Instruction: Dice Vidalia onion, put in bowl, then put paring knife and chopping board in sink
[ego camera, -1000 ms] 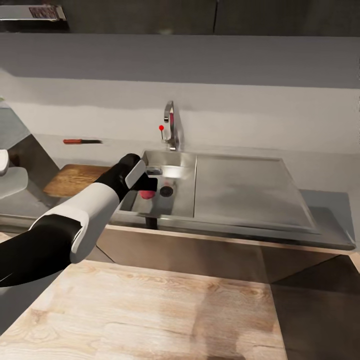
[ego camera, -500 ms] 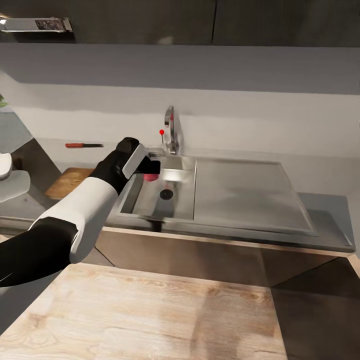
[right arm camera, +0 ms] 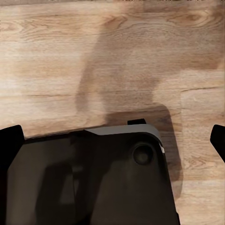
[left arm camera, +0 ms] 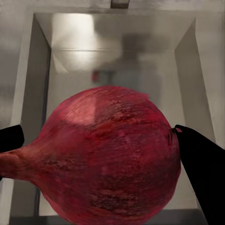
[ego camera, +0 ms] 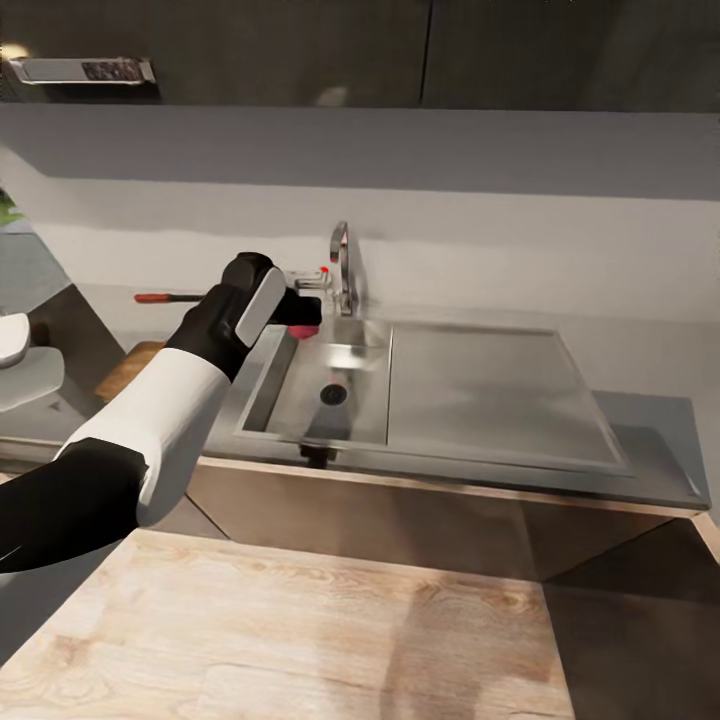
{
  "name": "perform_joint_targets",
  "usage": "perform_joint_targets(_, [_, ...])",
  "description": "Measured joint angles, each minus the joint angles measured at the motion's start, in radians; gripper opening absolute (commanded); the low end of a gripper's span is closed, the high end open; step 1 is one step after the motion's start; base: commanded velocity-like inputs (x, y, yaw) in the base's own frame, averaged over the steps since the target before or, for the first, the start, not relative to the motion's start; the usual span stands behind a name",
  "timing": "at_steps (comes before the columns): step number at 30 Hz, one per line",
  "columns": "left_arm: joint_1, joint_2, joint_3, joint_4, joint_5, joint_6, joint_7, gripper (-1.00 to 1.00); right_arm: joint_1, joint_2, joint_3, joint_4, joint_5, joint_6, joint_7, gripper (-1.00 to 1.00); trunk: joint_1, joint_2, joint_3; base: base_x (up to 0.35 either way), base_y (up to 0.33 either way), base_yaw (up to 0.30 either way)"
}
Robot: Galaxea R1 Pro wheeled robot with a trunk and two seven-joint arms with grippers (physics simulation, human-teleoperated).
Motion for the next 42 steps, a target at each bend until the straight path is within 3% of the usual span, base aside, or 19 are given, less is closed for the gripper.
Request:
perform_joint_targets(8, [0.0, 0.001, 0.0, -0.01, 0.001, 0.0, 0.0, -1.0, 0.0, 0.0, 0.0, 0.0, 0.0, 0.001, 0.0, 1.0, 0.0, 0.0, 0.004, -0.058, 0.074, 0.0])
perform_joint_targets(24, [0.0, 0.003, 0.0, -0.023, 0.0, 0.0, 0.0, -1.0, 0.0, 0.0, 0.0, 0.0, 0.0, 0.002, -0.001, 1.0, 0.0, 0.0, 0.004, -0.024, 0.281, 0.0])
perform_joint_targets(42, [0.0, 0.035, 0.0, 0.003, -0.002, 0.001, 0.0, -1.0, 0.0, 0.0, 0.0, 0.0, 0.0, 0.002, -0.001, 1.0, 0.0, 0.0, 0.004, 0.0, 0.301, 0.0])
